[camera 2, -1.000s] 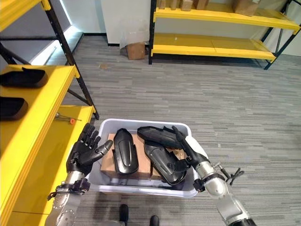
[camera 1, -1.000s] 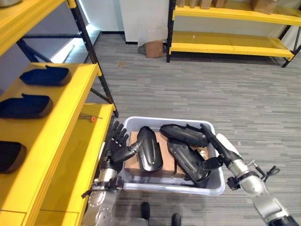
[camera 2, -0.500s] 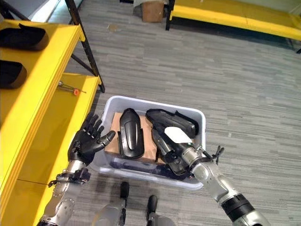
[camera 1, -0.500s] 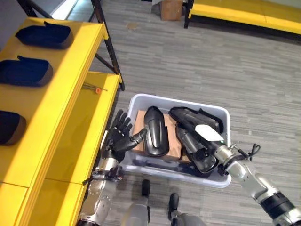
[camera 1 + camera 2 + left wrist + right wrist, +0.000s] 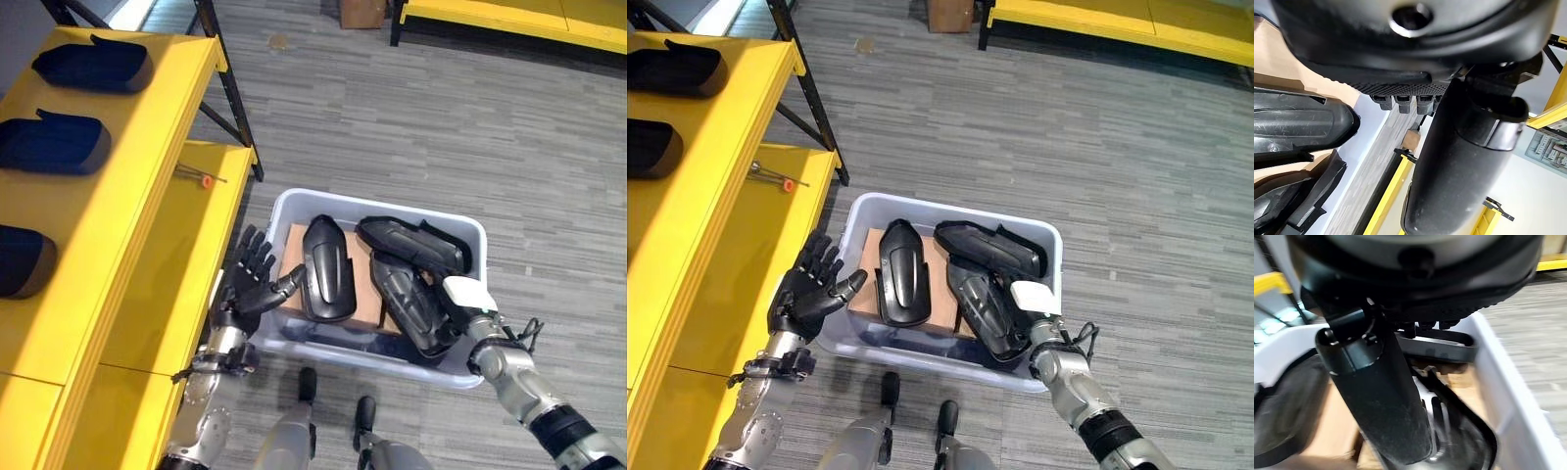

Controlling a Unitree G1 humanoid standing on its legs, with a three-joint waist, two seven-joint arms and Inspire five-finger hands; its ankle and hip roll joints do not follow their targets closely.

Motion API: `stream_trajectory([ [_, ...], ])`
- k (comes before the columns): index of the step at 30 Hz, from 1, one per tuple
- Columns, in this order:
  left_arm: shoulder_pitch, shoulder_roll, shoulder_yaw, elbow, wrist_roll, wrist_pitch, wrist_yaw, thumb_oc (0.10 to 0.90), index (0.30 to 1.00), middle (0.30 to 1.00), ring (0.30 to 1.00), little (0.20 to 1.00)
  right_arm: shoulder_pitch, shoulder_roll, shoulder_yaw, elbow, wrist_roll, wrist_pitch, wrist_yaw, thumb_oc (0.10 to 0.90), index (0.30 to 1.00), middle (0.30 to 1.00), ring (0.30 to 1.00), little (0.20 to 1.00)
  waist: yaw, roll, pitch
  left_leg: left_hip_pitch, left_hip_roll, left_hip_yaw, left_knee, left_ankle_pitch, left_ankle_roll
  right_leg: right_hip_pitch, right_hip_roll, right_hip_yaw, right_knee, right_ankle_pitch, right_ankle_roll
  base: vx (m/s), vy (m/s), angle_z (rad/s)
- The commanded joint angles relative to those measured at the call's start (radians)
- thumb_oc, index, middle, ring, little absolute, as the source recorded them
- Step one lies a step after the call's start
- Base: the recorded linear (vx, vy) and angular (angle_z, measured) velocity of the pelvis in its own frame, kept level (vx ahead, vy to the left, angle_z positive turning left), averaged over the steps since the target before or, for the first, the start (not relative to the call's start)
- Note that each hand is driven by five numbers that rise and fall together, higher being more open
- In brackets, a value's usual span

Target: Move parts from the plastic box to the shelf.

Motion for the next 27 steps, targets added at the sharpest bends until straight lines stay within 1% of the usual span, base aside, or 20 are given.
stream_trajectory([
  [1, -0.072, 0.014, 0.005, -0.108, -0.01, -0.065, -0.036, 0.9, 1.0, 1.0, 1.0, 1.0, -0.114, -0.009, -0.013, -0.046, 0.065, 0.062, -0.073, 0.9, 1.0, 1.0, 1.0, 1.0, -0.008, -0.004, -0.053, -0.059, 0.006, 0.027, 0.03, 0.017, -0.031, -0.066, -0.028, -0.032, 0.153, -0.04, 0.01, -0.07, -0.006, 0.0],
  [2, -0.078, 0.013, 0.004, -0.107, -0.009, -0.063, -0.036, 0.9, 1.0, 1.0, 1.0, 1.0, -0.121, -0.008, -0.013, -0.036, 0.068, 0.066, -0.082, 0.9, 1.0, 1.0, 1.0, 1.0, -0.008, -0.001, -0.049, -0.061, 0.005, 0.026, 0.029, 0.017, -0.031, -0.07, -0.028, -0.033, 0.156, -0.041, 0.009, -0.09, -0.001, 0.0],
  [3, -0.089, 0.014, 0.0, -0.106, -0.016, -0.061, -0.032, 0.9, 1.0, 1.0, 1.0, 1.0, -0.139, -0.003, -0.016, -0.024, 0.037, 0.087, -0.108, 0.9, 1.0, 1.0, 1.0, 1.0, -0.009, 0.005, -0.04, -0.067, 0.004, 0.026, 0.029, 0.018, -0.031, -0.084, -0.028, -0.034, 0.168, -0.043, 0.008, -0.11, 0.006, 0.0],
  [5, -0.108, 0.013, -0.01, -0.102, -0.011, -0.064, -0.023, 0.9, 1.0, 1.0, 1.0, 1.0, -0.174, 0.0, -0.013, -0.018, 0.03, 0.095, -0.101, 0.9, 1.0, 1.0, 1.0, 1.0, -0.013, 0.017, -0.024, -0.084, 0.004, 0.024, 0.035, 0.02, -0.03, -0.117, -0.027, -0.032, 0.199, -0.052, 0.006, -0.1, 0.013, -0.01],
  [7, -0.13, 0.01, -0.023, -0.1, -0.005, -0.069, -0.007, 0.9, 1.0, 1.0, 1.0, 1.0, -0.202, 0.008, -0.001, -0.018, 0.007, 0.09, -0.082, 0.9, 1.0, 1.0, 1.0, 1.0, -0.016, 0.031, -0.005, -0.109, 0.004, 0.022, 0.045, 0.023, -0.028, -0.157, -0.026, -0.032, 0.24, -0.064, 0.0, -0.09, 0.016, -0.01],
  [8, -0.131, 0.01, -0.023, -0.099, -0.005, -0.069, -0.007, 0.9, 1.0, 1.0, 1.0, 1.0, -0.203, 0.008, -0.001, -0.018, 0.007, 0.09, -0.082, 0.9, 1.0, 1.0, 1.0, 1.0, -0.017, 0.031, -0.006, -0.11, 0.003, 0.022, 0.046, 0.023, -0.028, -0.16, -0.027, -0.032, 0.242, -0.065, 0.0, -0.06, 0.009, -0.01],
  [11, -0.157, 0.007, -0.042, -0.09, -0.002, -0.075, 0.006, 0.9, 1.0, 1.0, 1.0, 1.0, -0.244, 0.018, 0.032, -0.023, -0.04, 0.069, -0.06, 0.9, 1.0, 1.0, 1.0, 1.0, -0.018, 0.05, 0.021, -0.143, 0.0, 0.021, 0.057, 0.024, -0.023, -0.217, -0.027, -0.036, 0.297, -0.08, -0.006, -0.08, 0.005, 0.01],
  [12, -0.161, 0.006, -0.046, -0.088, -0.003, -0.078, 0.006, 0.9, 1.0, 1.0, 1.0, 1.0, -0.251, 0.021, 0.04, -0.025, -0.057, 0.067, -0.054, 0.9, 1.0, 1.0, 1.0, 1.0, -0.018, 0.053, 0.025, -0.149, -0.001, 0.02, 0.056, 0.026, -0.022, -0.229, -0.026, -0.036, 0.306, -0.082, -0.006, -0.09, 0.002, 0.01],
  [13, -0.166, 0.003, -0.051, -0.085, -0.001, -0.079, 0.005, 0.9, 1.0, 1.0, 1.0, 1.0, -0.262, 0.024, 0.053, -0.028, -0.092, 0.046, -0.043, 0.9, 1.0, 1.0, 1.0, 1.0, -0.018, 0.059, 0.033, -0.158, -0.001, 0.02, 0.056, 0.028, -0.02, -0.246, -0.025, -0.036, 0.322, -0.086, -0.007, -0.06, 0.002, 0.01],
  [14, -0.167, 0.003, -0.052, -0.085, -0.002, -0.081, 0.004, 0.9, 1.0, 1.0, 1.0, 1.0, -0.269, 0.023, 0.058, -0.029, -0.102, 0.042, -0.041, 0.9, 1.0, 1.0, 1.0, 1.0, -0.018, 0.06, 0.036, -0.161, -0.001, 0.02, 0.055, 0.029, -0.02, -0.253, -0.025, -0.036, 0.328, -0.087, -0.007, -0.06, 0.001, 0.01],
  [16, -0.171, 0.007, -0.058, -0.088, -0.005, -0.082, 0.005, 0.9, 1.0, 1.0, 1.0, 1.0, -0.29, 0.017, 0.082, -0.052, -0.188, 0.016, -0.009, 0.9, 1.0, 1.0, 1.0, 1.0, -0.017, 0.068, 0.048, -0.176, -0.002, 0.018, 0.052, 0.034, -0.019, -0.282, -0.025, -0.037, 0.35, -0.09, -0.005, -0.06, 0.007, 0.02],
  [17, -0.171, 0.009, -0.059, -0.09, -0.006, -0.085, 0.007, 0.9, 1.0, 1.0, 1.0, 1.0, -0.298, 0.009, 0.094, -0.067, -0.218, 0.014, -0.002, 0.9, 1.0, 1.0, 1.0, 1.0, -0.017, 0.07, 0.053, -0.184, -0.003, 0.018, 0.05, 0.037, -0.019, -0.296, -0.024, -0.036, 0.36, -0.092, -0.005, -0.05, 0.01, 0.03],
  [18, -0.171, 0.009, -0.059, -0.09, -0.006, -0.085, 0.007, 0.9, 1.0, 1.0, 1.0, 1.0, -0.298, 0.009, 0.094, -0.067, -0.218, 0.014, -0.002, 0.9, 1.0, 1.0, 1.0, 1.0, -0.017, 0.07, 0.052, -0.185, -0.003, 0.018, 0.05, 0.037, -0.019, -0.297, -0.024, -0.036, 0.361, -0.092, -0.005, -0.04, 0.02, 0.02],
  [19, -0.169, 0.012, -0.06, -0.091, -0.011, -0.087, 0.009, 0.9, 1.0, 1.0, 1.0, 1.0, -0.305, -0.002, 0.11, -0.079, -0.286, 0.012, 0.011, 0.9, 1.0, 1.0, 1.0, 1.0, -0.016, 0.072, 0.058, -0.19, -0.002, 0.018, 0.048, 0.039, -0.019, -0.308, -0.023, -0.037, 0.369, -0.093, -0.004, -0.03, 0.009, 0.02],
  [21, -0.167, 0.016, -0.061, -0.095, -0.013, -0.088, 0.011, 0.9, 1.0, 1.0, 1.0, 1.0, -0.31, -0.011, 0.123, -0.085, -0.307, 0.019, 0.014, 0.9, 1.0, 1.0, 1.0, 1.0, -0.016, 0.072, 0.061, -0.199, -0.002, 0.017, 0.048, 0.041, -0.019, -0.322, -0.023, -0.037, 0.377, -0.095, -0.003, -0.04, 0.008, 0.0],
  [22, -0.163, 0.018, -0.064, -0.095, -0.018, -0.096, 0.009, 0.9, 1.0, 1.0, 1.0, 1.0, -0.305, -0.022, 0.142, -0.078, -0.326, 0.039, 0.038, 0.9, 1.0, 1.0, 1.0, 1.0, -0.015, 0.074, 0.069, -0.207, -0.001, 0.017, 0.048, 0.043, -0.02, -0.335, -0.023, -0.039, 0.388, -0.096, -0.003, 0.0, 0.0, 0.0],
  [24, -0.163, 0.017, -0.064, -0.095, -0.019, -0.096, 0.009, 0.9, 1.0, 1.0, 1.0, 1.0, -0.305, -0.022, 0.143, -0.078, -0.326, 0.039, 0.038, 0.9, 1.0, 1.0, 1.0, 1.0, -0.015, 0.074, 0.067, -0.209, -0.001, 0.017, 0.049, 0.043, -0.02, -0.338, -0.023, -0.039, 0.39, -0.096, -0.003, 0.0, 0.0, 0.0],
  [25, -0.158, 0.02, -0.064, -0.096, -0.029, -0.101, -0.002, 0.9, 1.0, 1.0, 1.0, 1.0, -0.283, -0.03, 0.152, -0.046, -0.301, 0.053, 0.036, 0.9, 1.0, 1.0, 1.0, 1.0, -0.014, 0.075, 0.075, -0.216, 0.0, 0.018, 0.05, 0.044, -0.02, -0.348, -0.024, -0.041, 0.397, -0.096, -0.002, 0.0, 0.0, 0.0],
  [26, -0.154, 0.021, -0.064, -0.092, -0.029, -0.099, -0.017, 0.9, 1.0, 1.0, 1.0, 1.0, -0.263, -0.027, 0.16, 0.005, -0.289, 0.042, 0.014, 0.9, 1.0, 1.0, 1.0, 1.0, -0.012, 0.076, 0.078, -0.223, 0.001, 0.02, 0.05, 0.045, -0.019, -0.36, -0.026, -0.045, 0.403, -0.096, 0.0, 0.0, 0.0, 0.0],
  [27, -0.154, 0.022, -0.063, -0.092, -0.029, -0.099, -0.017, 0.9, 1.0, 1.0, 1.0, 1.0, -0.263, -0.027, 0.161, 0.005, -0.288, 0.041, 0.013, 0.9, 1.0, 1.0, 1.0, 1.0, -0.012, 0.076, 0.077, -0.224, 0.001, 0.02, 0.051, 0.045, -0.019, -0.36, -0.026, -0.045, 0.403, -0.096, 0.0, 0.0, 0.0, 0.0],
])
